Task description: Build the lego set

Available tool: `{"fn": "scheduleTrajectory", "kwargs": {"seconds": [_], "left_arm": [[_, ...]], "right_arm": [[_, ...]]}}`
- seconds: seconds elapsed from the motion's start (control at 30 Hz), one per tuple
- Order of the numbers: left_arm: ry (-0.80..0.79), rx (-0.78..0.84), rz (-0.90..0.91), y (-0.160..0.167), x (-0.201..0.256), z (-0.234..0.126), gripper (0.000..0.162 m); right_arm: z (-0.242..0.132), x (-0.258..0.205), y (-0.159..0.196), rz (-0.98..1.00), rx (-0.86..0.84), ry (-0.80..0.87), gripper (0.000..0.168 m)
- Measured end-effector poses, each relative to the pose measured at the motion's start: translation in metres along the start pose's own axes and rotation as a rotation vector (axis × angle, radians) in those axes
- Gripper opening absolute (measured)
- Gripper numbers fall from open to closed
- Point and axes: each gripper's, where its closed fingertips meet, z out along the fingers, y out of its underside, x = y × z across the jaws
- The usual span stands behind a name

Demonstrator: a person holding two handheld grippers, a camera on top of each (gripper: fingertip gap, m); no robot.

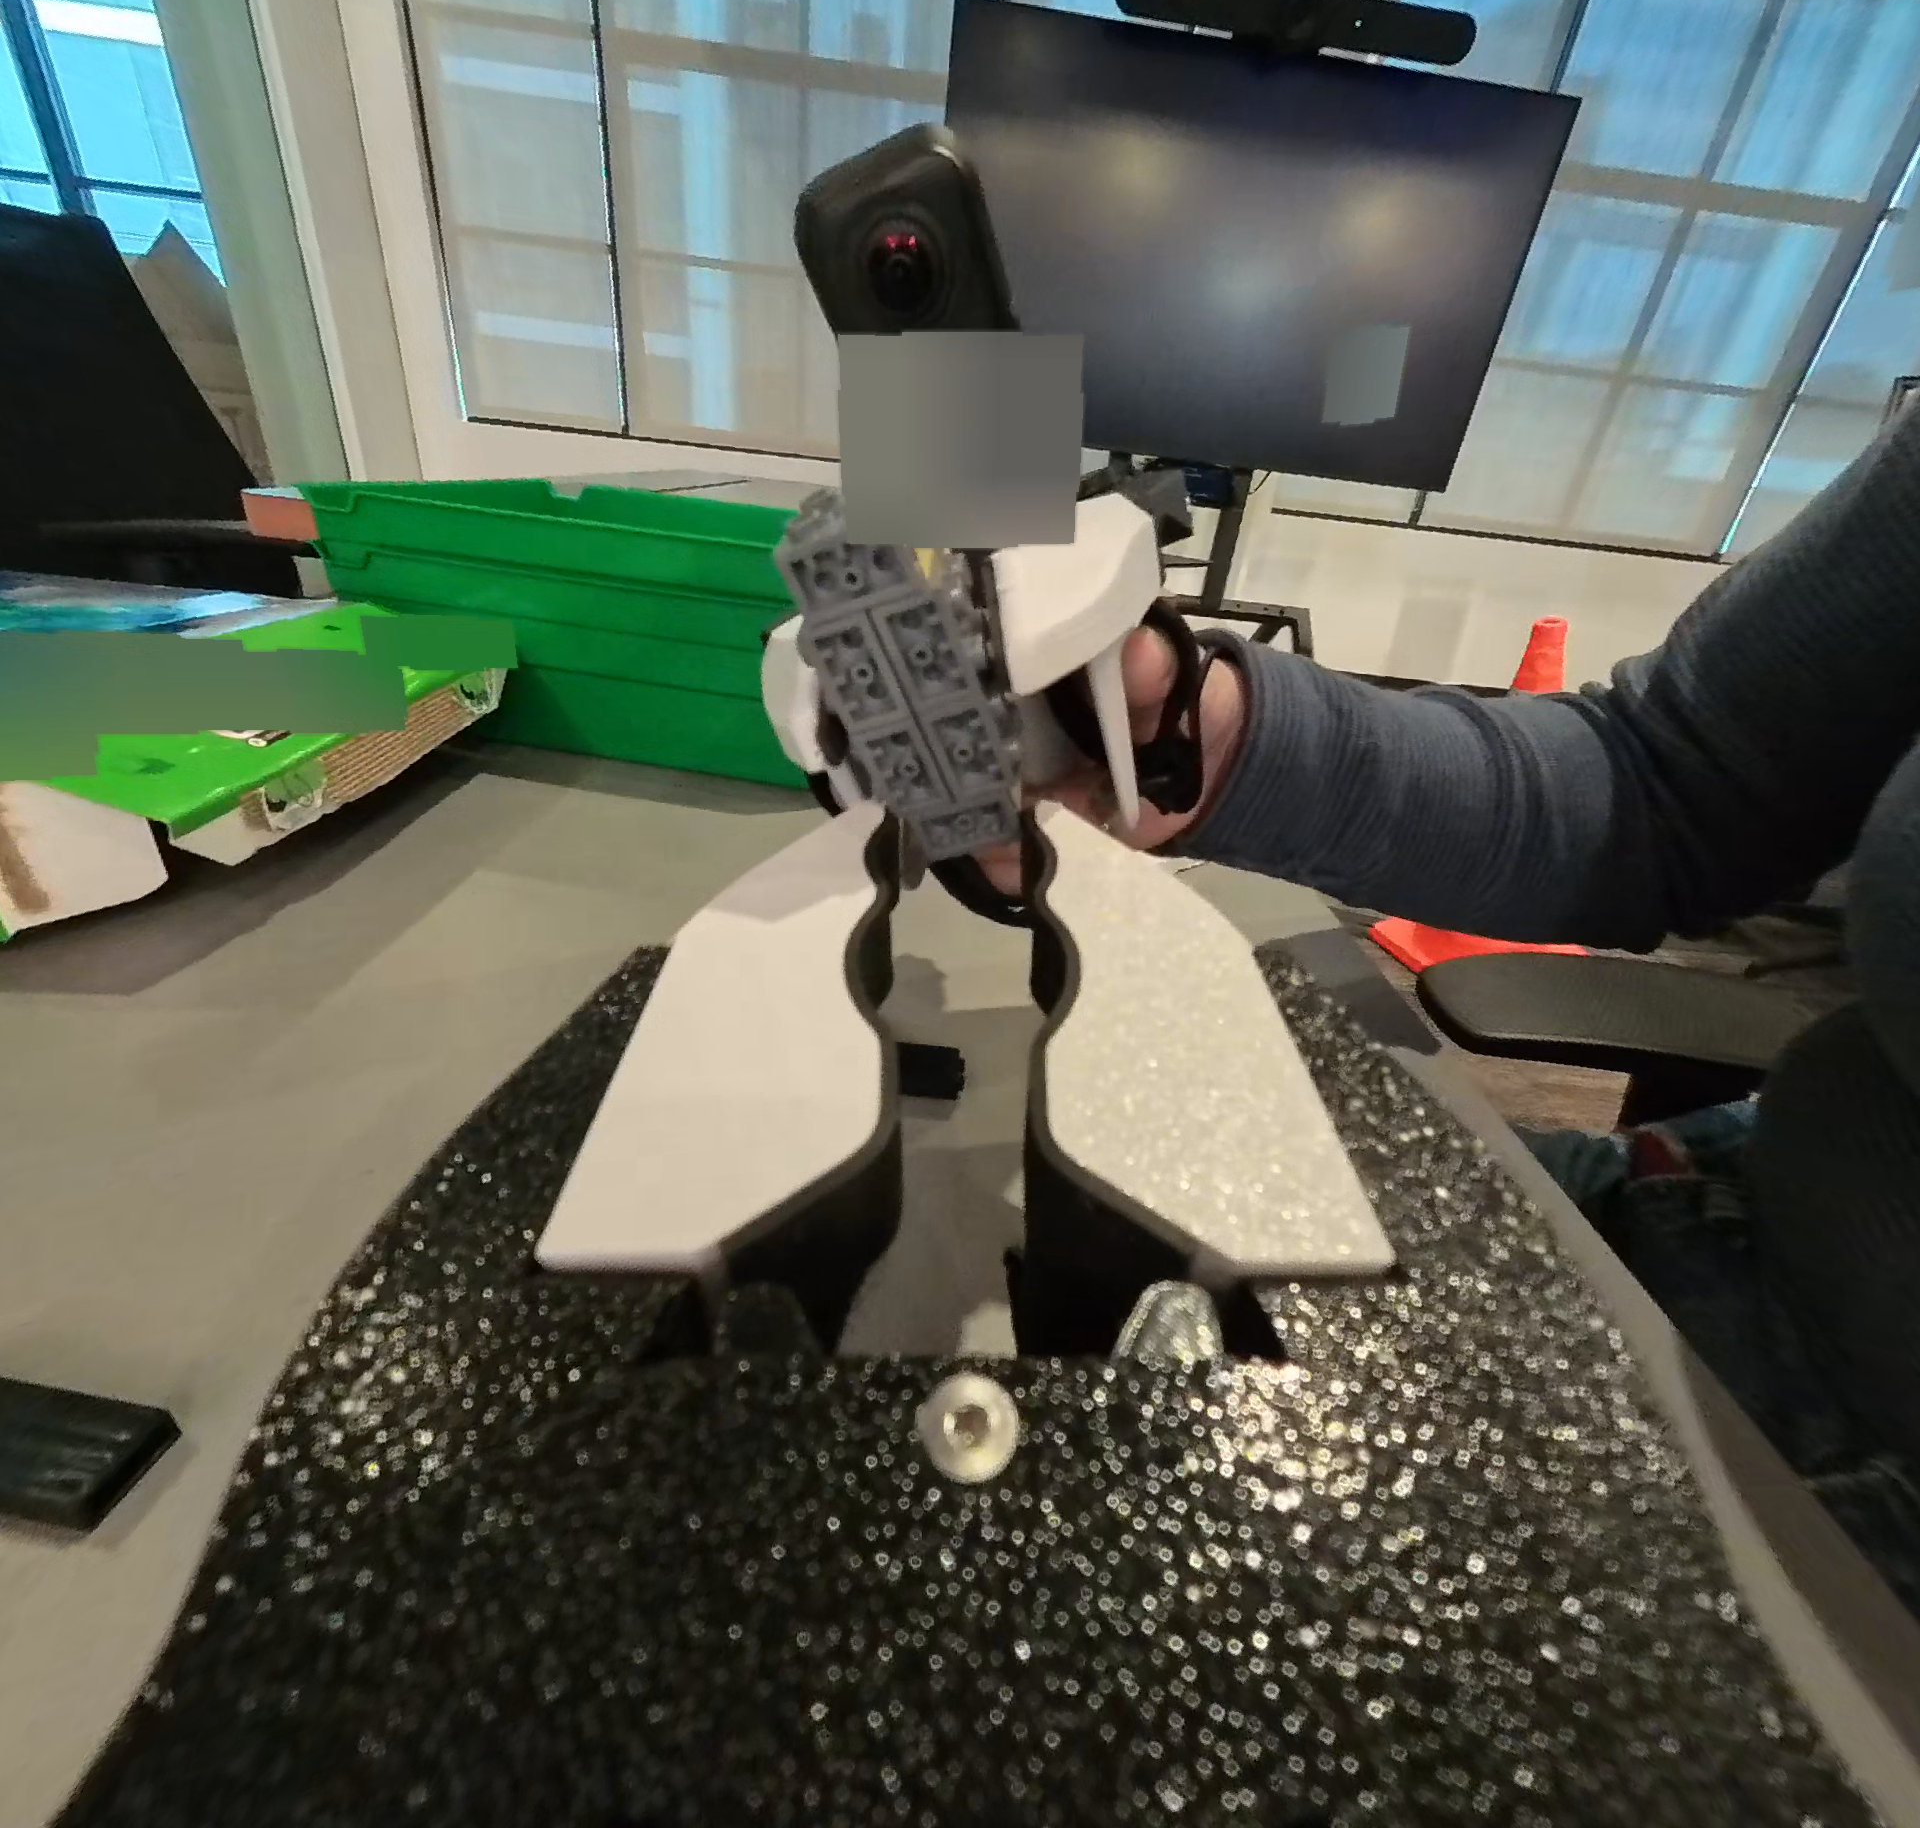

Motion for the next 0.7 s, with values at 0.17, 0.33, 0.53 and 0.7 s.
{"fn": "scheduleTrajectory", "kwargs": {"seconds": [0.17, 0.33, 0.53, 0.7], "left_arm": [[0.005, -0.004, 0.012, 0.001, 0.001, 0.000, 0.022], [0.005, -0.019, 0.023, 0.002, 0.001, 0.000, 0.022], [-0.005, -0.048, 0.051, 0.005, 0.001, 0.000, 0.021], [0.012, -0.069, 0.048, 0.008, 0.003, 0.001, 0.021]], "right_arm": [[0.000, -0.002, 0.001, -0.009, -0.011, -0.002, 0.024], [0.000, 0.000, 0.004, -0.017, -0.026, 0.004, 0.024], [-0.006, 0.000, 0.001, -0.022, -0.007, 0.007, 0.027], [-0.014, 0.000, -0.004, -0.021, -0.008, 0.011, 0.035]]}}
